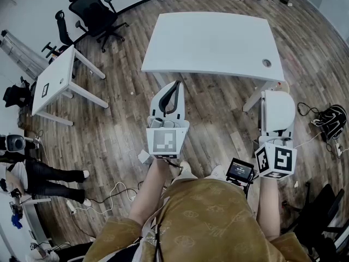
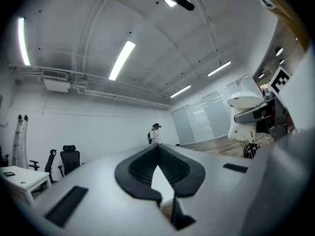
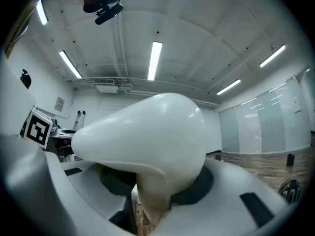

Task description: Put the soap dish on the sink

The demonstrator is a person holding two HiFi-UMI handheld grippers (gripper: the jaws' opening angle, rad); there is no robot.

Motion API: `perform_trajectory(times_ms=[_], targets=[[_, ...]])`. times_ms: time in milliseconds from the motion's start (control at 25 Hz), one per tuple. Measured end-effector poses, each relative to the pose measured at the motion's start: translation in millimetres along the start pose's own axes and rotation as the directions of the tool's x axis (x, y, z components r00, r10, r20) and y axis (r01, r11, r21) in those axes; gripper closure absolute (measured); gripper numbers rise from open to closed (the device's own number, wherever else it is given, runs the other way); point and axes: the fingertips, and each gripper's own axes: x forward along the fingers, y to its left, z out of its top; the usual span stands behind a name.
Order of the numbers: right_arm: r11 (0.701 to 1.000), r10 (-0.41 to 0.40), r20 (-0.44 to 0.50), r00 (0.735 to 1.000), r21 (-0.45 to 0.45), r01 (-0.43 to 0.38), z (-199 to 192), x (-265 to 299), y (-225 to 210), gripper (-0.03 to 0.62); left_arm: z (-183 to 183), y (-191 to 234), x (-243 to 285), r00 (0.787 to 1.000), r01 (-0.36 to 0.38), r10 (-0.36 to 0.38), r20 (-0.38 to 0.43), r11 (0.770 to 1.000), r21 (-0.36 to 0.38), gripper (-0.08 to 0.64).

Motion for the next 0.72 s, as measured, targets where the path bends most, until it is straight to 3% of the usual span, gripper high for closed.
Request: perform_trajectory(times_ms=[440,720], targets=[[0.999,0.002,-0.01,1.0,0.032,-0.002,-10.1,-8.3,-42.3,0.422,-1.7,-39.2,9.5,0.999,0.0,-0.001,-0.036,1.0,-0.007,0.552],[0.999,-0.01,-0.043,0.999,0.043,0.012,-28.7,22.1,-53.5,0.422,-21.1,-34.3,47.3,0.998,0.018,-0.019,-0.057,1.0,-0.011,0.552]])
